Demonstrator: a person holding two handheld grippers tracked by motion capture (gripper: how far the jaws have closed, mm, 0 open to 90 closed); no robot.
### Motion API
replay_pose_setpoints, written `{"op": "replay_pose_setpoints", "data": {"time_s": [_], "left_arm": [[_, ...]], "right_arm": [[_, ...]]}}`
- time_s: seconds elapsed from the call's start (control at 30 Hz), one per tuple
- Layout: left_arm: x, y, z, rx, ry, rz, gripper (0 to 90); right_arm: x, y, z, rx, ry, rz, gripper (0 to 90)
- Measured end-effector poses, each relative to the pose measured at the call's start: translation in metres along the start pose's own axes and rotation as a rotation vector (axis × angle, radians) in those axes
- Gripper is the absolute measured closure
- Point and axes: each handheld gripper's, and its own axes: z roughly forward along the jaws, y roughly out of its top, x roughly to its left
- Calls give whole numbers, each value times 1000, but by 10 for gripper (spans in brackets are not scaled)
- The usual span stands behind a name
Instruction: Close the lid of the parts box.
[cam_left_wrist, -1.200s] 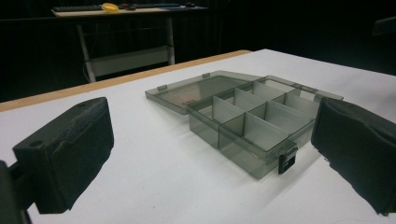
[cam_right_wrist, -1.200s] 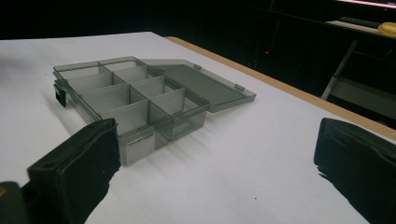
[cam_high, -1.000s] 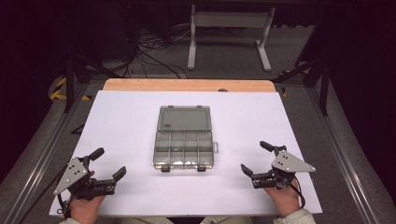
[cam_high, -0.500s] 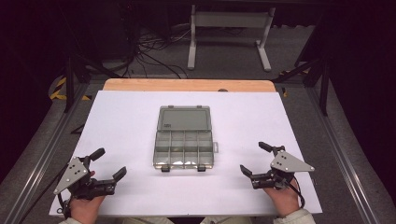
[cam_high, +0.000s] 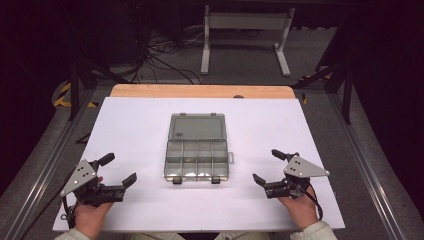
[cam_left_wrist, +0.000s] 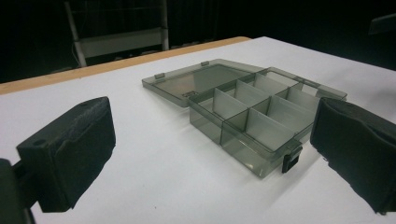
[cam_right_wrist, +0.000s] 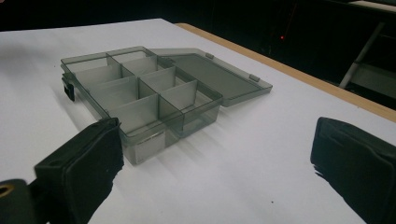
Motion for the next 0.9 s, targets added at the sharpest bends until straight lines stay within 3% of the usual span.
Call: {"op": "replay_pose_setpoints", "data": {"time_s": [0.17, 0.2, 0.37, 0.63, 0.9], "left_arm": [[3, 14, 8, 15, -21, 14, 13], [5, 20, 15, 31, -45, -5, 12], [10, 32, 30, 62, -75, -26, 16], [18, 43, 47, 78, -87, -42, 23], [35, 49, 66, 95, -90, -57, 28]], "right_arm": [[-6, 11, 10, 36, 4, 31, 35], [-8, 14, 12, 46, 8, 38, 41], [-13, 27, 22, 64, 7, 59, 50], [-24, 44, 44, 87, 21, 68, 62], [-38, 50, 63, 122, 19, 79, 63]]}}
